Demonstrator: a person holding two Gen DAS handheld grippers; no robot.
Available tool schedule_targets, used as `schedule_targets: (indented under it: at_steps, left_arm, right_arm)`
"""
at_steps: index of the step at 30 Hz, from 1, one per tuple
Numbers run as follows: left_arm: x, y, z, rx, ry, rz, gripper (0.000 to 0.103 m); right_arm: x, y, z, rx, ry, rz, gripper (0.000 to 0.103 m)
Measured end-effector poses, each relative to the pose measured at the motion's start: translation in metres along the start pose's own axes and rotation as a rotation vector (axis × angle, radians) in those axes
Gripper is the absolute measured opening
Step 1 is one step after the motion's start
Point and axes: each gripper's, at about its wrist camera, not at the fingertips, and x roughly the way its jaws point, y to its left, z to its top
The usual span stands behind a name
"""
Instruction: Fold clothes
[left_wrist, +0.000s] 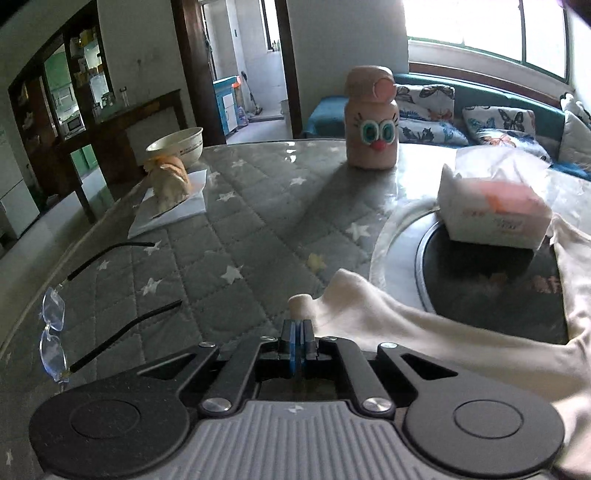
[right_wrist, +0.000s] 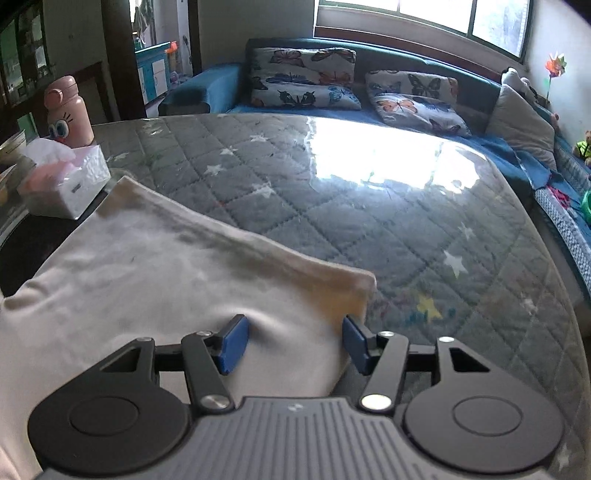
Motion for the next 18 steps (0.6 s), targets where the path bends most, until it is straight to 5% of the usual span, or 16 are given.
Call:
schedule_targets:
  at_steps: [7,12,18]
  left_arm:
    - [0.002,0.008,0.004,-0.008,0.003,0.02,0.002]
    - [-0.009,-0.014,0.015,-0.002,-0.01,-0.117,0.006]
    - [-0.017,-0.085,0.024,0.105,-0.008,-0.325,0.015]
  right_arm:
    - [0.024,0.005,0.026,-0.008,-0.006,-0.001,0.052]
    - [0.042,0.012,0.045,-0.047,-0.011,0.0,0.05]
    - [0.059,0.018,0.062,-0.072,-0.024,0.016,0.05]
